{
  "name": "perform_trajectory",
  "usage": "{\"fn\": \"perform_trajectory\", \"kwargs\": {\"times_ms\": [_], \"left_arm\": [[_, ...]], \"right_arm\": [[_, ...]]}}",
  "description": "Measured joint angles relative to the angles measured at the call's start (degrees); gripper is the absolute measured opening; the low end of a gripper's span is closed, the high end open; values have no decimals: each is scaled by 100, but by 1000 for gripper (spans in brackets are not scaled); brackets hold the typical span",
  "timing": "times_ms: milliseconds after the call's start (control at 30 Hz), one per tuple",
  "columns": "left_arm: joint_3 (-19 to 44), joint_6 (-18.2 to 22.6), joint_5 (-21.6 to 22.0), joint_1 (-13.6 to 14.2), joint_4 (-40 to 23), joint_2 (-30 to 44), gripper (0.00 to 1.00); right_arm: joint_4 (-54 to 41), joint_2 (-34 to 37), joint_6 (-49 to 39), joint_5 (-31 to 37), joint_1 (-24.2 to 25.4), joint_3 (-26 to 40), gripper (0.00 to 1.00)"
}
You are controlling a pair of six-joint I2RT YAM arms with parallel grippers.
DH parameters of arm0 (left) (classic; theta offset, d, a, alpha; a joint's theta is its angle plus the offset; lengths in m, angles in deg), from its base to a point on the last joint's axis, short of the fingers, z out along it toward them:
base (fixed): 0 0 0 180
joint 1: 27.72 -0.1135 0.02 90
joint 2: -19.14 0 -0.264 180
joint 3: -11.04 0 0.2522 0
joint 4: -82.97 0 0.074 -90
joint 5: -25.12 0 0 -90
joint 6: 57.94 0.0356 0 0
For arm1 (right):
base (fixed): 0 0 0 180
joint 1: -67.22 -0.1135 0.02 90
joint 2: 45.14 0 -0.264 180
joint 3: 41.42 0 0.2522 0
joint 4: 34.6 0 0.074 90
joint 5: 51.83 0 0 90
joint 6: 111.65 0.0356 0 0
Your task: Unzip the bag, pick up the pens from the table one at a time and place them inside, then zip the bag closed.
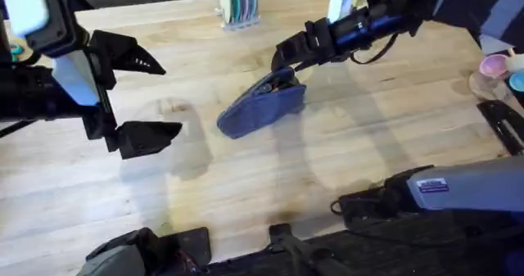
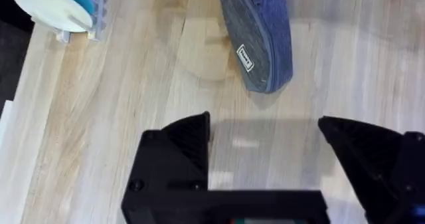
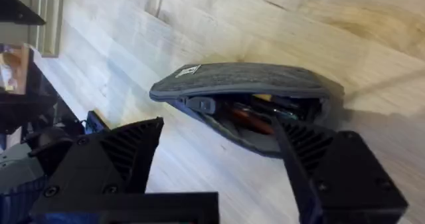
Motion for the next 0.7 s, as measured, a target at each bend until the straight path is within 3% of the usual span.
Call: {"fn": "perform_trajectory", "kwargs": {"times_ms": [367, 700], "left_arm": [[0, 0, 0, 0, 0, -1, 994], [0, 0, 0, 0, -1, -1, 992]], "right_arm": [[-7, 44, -2, -492, 0, 4, 997], [7, 692, 0, -601, -30, 20, 997]]}}
